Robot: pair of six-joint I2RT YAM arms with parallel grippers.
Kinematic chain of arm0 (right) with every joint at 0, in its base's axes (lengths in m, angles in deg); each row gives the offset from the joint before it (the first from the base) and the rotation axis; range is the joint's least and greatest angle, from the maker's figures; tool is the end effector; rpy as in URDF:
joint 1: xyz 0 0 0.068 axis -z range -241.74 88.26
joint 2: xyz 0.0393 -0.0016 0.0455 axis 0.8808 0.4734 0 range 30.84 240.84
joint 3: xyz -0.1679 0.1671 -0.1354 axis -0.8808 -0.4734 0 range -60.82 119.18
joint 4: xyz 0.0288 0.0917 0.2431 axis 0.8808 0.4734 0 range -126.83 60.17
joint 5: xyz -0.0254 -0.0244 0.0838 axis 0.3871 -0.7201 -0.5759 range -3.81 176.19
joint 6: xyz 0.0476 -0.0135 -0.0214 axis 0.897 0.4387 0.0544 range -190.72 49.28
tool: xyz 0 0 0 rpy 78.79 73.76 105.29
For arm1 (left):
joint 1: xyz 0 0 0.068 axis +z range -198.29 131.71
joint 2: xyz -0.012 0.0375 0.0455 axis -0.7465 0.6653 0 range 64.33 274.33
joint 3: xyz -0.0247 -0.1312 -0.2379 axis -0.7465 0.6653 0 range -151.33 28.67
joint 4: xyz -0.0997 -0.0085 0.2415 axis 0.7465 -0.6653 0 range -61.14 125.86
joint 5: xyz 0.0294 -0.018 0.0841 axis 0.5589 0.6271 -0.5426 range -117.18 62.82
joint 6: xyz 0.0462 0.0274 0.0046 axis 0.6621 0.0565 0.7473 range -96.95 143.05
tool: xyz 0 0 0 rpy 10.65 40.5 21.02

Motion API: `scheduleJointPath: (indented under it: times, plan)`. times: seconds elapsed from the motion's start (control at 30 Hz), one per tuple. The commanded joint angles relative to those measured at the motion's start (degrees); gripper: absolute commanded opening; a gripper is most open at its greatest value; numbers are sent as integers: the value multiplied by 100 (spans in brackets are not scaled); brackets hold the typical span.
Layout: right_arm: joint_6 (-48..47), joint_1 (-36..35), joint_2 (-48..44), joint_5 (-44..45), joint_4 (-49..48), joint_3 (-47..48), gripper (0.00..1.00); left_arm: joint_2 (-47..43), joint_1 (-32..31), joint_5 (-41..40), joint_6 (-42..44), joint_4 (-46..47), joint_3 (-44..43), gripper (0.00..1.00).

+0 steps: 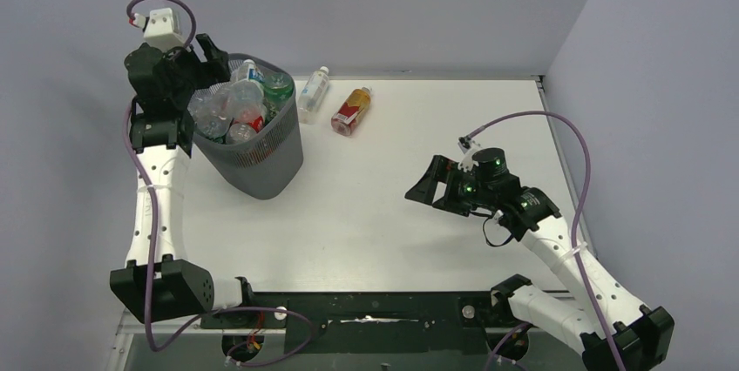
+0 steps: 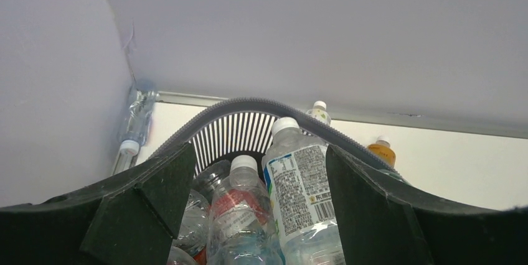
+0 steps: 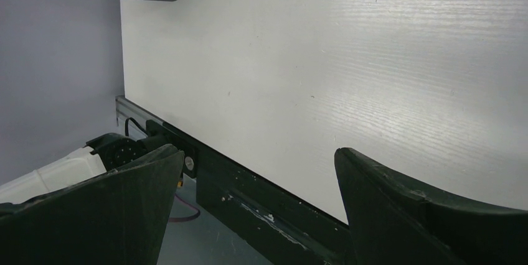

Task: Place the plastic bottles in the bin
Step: Place the plastic bottle in the trash bin, then pick up the plastic bottle at the center of the board.

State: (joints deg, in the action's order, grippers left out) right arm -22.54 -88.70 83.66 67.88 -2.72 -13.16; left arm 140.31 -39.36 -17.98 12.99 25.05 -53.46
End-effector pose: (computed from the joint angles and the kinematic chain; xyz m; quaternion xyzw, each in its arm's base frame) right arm 0.1672 0.0975 0.2935 0.0973 0.8893 0.3719 0.2476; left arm 0.2992 0.0412 0.4466 -0.0674 0.7318 -0.0656 0.6750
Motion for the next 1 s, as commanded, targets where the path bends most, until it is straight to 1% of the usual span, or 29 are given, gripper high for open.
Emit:
scheduleJointPath:
  times: [0.0,0.07,0.17,0.33,0.5,0.7,0.97]
  plan:
    - [-188,46,-8,-112,8,311,98,-233,-32,-88,-41,-292,-671,77]
    - [-218,50,-9,-96,75,388,98,-249,-32,-96,-145,-401,-812,77]
    - [-257,51,-91,-72,116,432,98,-244,-39,-23,-313,-489,-961,80]
    - [-251,85,-221,-111,100,305,98,-201,-57,-24,-474,-553,-1071,83]
    - [-255,96,-420,-52,94,165,98,-186,-145,-75,-469,-742,-1233,83]
    - [-273,101,-521,-136,104,130,98,-49,-214,-170,-499,-1124,-1638,84]
    - [-427,140,-509,-165,249,200,98,-41,-316,-252,-543,-1349,-1690,84]
